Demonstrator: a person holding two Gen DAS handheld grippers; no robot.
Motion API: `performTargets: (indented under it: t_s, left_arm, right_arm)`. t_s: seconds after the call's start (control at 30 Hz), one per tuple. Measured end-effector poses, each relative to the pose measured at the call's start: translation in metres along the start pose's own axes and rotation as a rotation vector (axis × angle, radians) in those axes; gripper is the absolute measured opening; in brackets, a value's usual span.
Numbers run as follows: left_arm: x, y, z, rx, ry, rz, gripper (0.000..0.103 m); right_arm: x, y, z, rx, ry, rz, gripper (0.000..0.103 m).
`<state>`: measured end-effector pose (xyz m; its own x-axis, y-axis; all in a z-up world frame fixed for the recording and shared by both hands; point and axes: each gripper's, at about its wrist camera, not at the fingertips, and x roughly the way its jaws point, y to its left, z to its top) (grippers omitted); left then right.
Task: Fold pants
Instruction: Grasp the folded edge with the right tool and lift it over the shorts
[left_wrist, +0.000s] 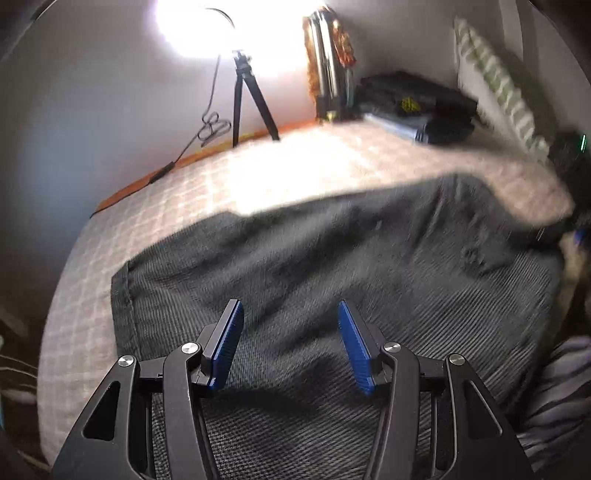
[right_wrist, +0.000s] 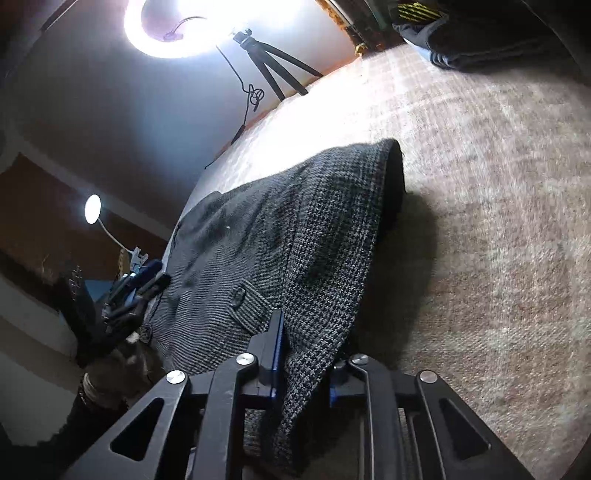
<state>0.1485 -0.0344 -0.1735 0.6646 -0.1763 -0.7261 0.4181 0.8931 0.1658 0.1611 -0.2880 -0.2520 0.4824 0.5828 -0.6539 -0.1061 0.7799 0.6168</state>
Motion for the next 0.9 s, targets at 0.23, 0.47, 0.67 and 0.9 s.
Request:
performTargets:
  t_s: [0.23, 0.47, 0.67, 0.9]
  left_arm:
    - [0.008, -0.002, -0.013, 0.011, 0.031, 0.007, 0.052]
    - [0.020, 0.011, 0.047, -0.114, -0.036, 0.028, 0.052]
    - [0.076, 0.008, 0.053, -0.128, 0.095, 0.054, 0.053]
    - [0.065, 0.012, 0.048, -0.140, 0.088, 0.070, 0.053]
  right_arm:
    - [-0.011, 0.025, 0.014, -0.043, 0.008, 0.001, 0.015]
    - [-0.016, 0.043, 0.024, -0.076, 0.013, -0.001, 0.015]
    - [-0.021, 0.050, 0.026, -0.086, 0.014, 0.006, 0.015]
    - [-0.022, 0.067, 0.036, -0.104, 0.016, 0.017, 0.015]
